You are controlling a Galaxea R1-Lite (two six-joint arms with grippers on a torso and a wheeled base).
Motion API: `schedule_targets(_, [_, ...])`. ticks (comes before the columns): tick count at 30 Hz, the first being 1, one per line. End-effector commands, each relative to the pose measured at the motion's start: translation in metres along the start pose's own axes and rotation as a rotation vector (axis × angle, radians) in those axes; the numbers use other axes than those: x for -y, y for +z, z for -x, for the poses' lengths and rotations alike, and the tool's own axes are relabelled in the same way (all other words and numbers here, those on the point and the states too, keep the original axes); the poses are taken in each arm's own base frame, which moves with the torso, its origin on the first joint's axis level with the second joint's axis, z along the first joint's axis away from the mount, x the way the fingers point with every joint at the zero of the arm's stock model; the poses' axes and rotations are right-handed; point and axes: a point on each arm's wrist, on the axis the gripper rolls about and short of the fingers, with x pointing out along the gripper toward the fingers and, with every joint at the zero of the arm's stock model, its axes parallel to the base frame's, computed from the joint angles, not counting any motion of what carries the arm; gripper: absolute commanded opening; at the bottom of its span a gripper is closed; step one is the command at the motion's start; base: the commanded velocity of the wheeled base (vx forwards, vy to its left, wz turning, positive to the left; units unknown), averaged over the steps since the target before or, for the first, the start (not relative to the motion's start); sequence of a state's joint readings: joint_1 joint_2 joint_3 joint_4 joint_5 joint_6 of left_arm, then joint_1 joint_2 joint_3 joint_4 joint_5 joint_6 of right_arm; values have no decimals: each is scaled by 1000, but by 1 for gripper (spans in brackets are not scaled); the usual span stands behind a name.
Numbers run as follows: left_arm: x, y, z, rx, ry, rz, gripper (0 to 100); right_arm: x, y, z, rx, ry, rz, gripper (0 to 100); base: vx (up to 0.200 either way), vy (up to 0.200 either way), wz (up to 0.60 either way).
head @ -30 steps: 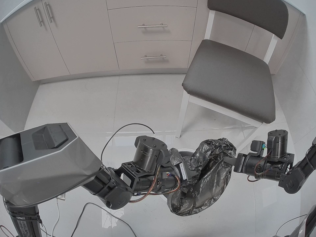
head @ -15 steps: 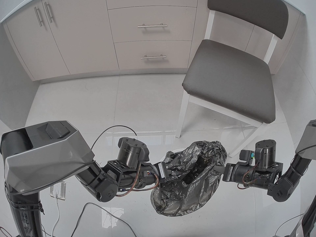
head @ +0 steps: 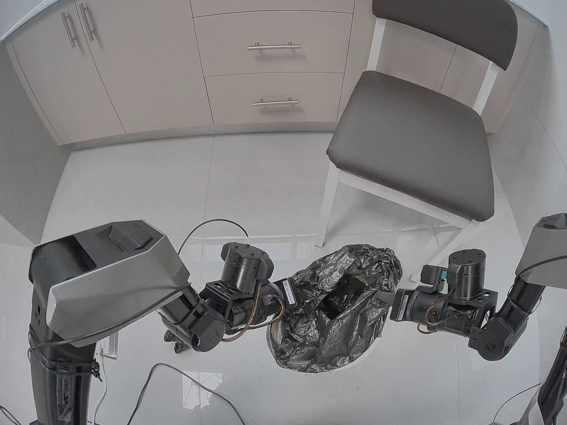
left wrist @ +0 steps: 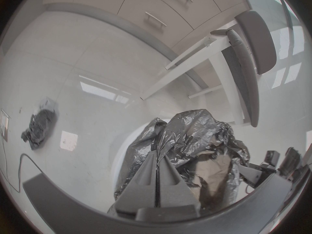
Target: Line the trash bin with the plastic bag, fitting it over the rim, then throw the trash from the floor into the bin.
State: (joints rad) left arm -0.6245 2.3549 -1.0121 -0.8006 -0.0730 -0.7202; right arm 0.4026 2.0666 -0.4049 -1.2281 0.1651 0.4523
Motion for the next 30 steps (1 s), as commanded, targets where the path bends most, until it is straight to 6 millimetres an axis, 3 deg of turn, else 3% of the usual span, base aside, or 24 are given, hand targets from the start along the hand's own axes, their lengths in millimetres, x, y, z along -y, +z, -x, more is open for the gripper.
schedule_targets(1, [-9, -1, -16, 47, 67, -79, 0, 5, -4, -9, -4, -37, 68, 0, 0, 0, 0])
schedule_targets(10, [-6, 3, -12, 108, 118, -100, 0, 17, -10, -8, -17, -109, 138, 0, 0, 0, 0])
schedule_targets(19, [-12, -17, -11, 96, 118, -155, 0, 21, -25, 5, -49, -123, 145, 0, 0, 0, 0])
schedule_targets(25, [-16, -21, -13, 89, 124, -172, 0, 30, -47, 12, -74, -128, 206, 0, 0, 0, 0])
schedule_targets(30, [-17, -21, -15, 86, 128, -172, 0, 42, -77, 17, -179, -165, 223, 0, 0, 0, 0])
